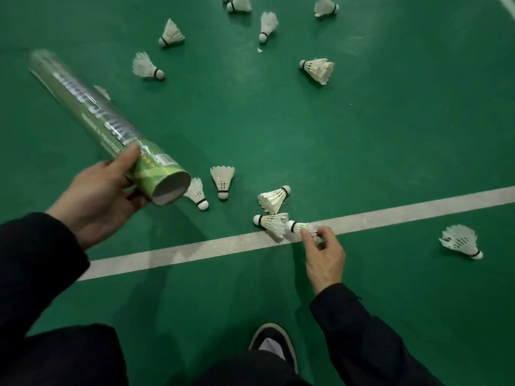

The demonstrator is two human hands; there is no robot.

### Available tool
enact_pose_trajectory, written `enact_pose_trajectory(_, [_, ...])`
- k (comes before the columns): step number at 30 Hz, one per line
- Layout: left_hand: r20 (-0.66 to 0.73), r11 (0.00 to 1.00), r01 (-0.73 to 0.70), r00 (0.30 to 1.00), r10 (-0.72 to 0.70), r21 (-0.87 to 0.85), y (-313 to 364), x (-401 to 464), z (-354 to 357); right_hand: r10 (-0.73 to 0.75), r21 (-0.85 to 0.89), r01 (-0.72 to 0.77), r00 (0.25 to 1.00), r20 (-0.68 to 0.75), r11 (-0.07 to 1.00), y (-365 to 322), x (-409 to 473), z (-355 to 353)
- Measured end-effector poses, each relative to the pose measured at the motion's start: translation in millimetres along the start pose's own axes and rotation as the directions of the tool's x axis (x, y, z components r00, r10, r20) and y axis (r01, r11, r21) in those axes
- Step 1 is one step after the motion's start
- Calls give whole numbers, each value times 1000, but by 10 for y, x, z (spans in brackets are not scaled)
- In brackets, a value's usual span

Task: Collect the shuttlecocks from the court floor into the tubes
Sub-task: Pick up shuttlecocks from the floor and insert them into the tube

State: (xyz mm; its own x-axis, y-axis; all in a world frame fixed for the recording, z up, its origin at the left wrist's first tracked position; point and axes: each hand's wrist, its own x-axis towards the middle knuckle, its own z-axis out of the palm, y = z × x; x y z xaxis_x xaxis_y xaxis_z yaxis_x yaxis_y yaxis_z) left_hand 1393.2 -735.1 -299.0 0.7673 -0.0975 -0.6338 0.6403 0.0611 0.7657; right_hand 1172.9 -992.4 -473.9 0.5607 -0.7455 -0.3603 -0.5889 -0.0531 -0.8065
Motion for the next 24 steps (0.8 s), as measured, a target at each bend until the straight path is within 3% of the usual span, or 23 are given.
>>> enact_pose_trajectory(6, [4,1000,2,1000,-2,11,58,45,-153,-4,35,2,998,68,999,-80,-166,395])
enact_pose_trajectory(10, [46,998,59,997,-59,9,-203,149,86,-25,-171,49,990,141,984,-107,-261,631])
enact_pose_trajectory(14, [105,993,113,989,-108,-40,-481,314,226,-75,-333,90,995,59,939,-135,-246,877])
enact_pose_trajectory(16, [142,987,130,983,-116,-92,-555,388,215,-58,-272,56,998,2,961,-185,-205,939])
enact_pose_trajectory(19, [147,983,129,983,-110,-127,-586,476,99,-22,35,26,995,-99,999,-418,-351,819])
enact_pose_trajectory(21, [128,982,126,986,-108,-140,-575,504,-1,-180,96,198,970,-164,975,-674,-552,684])
enact_pose_trajectory(24, [130,977,142,984,-122,-161,-564,502,-104,-552,-122,539,821,-145,834,-1024,-855,645])
